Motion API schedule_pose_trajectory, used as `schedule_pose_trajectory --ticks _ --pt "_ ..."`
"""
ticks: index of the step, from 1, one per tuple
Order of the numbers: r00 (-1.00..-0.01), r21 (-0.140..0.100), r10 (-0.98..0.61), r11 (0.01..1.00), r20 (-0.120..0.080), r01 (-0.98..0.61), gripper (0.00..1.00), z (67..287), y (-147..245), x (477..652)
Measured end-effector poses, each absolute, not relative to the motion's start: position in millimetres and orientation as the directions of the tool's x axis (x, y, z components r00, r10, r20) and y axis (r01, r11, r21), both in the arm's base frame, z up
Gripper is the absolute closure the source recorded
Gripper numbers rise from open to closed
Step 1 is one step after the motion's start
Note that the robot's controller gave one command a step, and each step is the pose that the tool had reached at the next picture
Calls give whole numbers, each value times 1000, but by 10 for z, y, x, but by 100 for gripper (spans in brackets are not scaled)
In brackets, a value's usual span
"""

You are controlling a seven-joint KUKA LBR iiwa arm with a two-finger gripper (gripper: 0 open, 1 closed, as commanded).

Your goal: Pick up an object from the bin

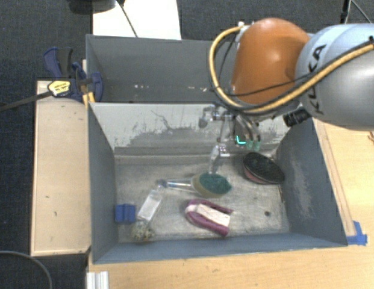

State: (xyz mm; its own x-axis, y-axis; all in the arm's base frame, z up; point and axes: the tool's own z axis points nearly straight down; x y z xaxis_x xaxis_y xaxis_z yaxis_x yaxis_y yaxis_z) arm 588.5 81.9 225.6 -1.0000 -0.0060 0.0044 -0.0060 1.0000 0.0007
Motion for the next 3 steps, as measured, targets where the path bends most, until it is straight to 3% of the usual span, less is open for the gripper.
schedule_pose_trajectory --ticks 1,2,3 --pt "-998 0 -56 998 1 -56 0 959 669 5294" --pt "-999 0 -52 999 -4 -52 100 1011 665 5320" --pt "-999 1 -51 999 -8 -51 0 990 673 5321"
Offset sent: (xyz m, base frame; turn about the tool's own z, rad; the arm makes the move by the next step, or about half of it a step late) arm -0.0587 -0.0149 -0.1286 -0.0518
